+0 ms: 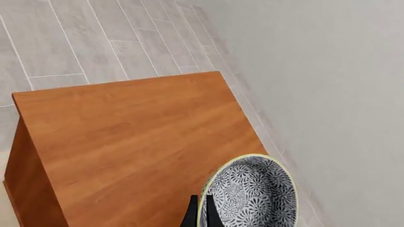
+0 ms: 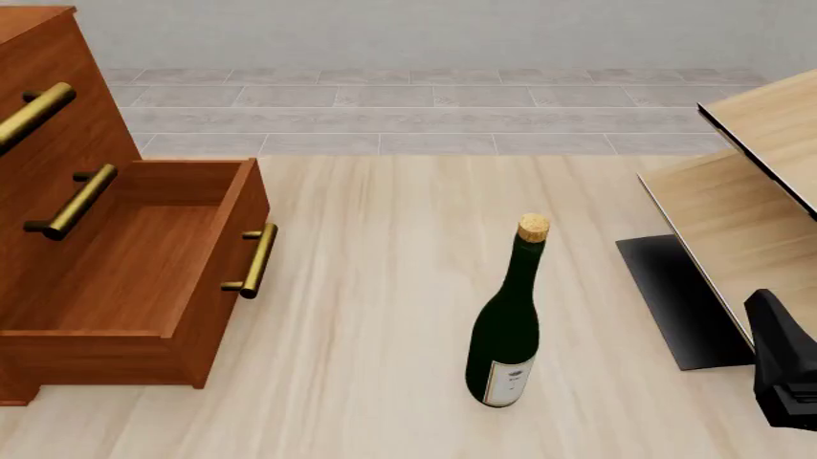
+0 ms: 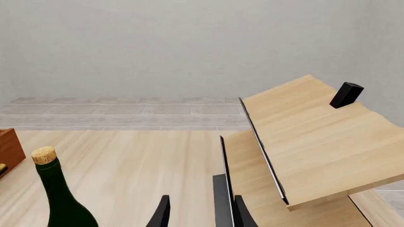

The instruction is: Put the bowl on top of the cabinet.

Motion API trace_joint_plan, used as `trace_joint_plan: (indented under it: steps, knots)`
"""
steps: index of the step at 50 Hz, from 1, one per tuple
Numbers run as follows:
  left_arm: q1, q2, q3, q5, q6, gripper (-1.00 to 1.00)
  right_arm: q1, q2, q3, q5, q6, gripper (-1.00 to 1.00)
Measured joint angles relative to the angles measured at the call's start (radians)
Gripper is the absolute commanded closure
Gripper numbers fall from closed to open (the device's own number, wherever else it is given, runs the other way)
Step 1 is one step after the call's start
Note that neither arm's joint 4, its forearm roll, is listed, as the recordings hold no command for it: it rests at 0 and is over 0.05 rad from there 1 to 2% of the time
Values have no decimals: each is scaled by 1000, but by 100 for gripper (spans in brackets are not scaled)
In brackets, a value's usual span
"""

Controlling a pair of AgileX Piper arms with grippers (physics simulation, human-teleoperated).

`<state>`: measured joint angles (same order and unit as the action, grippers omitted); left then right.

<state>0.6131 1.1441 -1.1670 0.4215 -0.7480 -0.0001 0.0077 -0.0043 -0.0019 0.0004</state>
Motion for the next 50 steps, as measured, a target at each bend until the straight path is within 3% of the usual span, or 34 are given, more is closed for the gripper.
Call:
trace_joint_plan:
  steps: [43,44,50]
  knots:
    - [67,47,7,-21,59,100,0,0,0,0,0,-100]
    - [69,48,8,-22,61,-100,0,0,0,0,0,-100]
    - [76,53,7,-26,70,-100,0,0,0,0,0,-100]
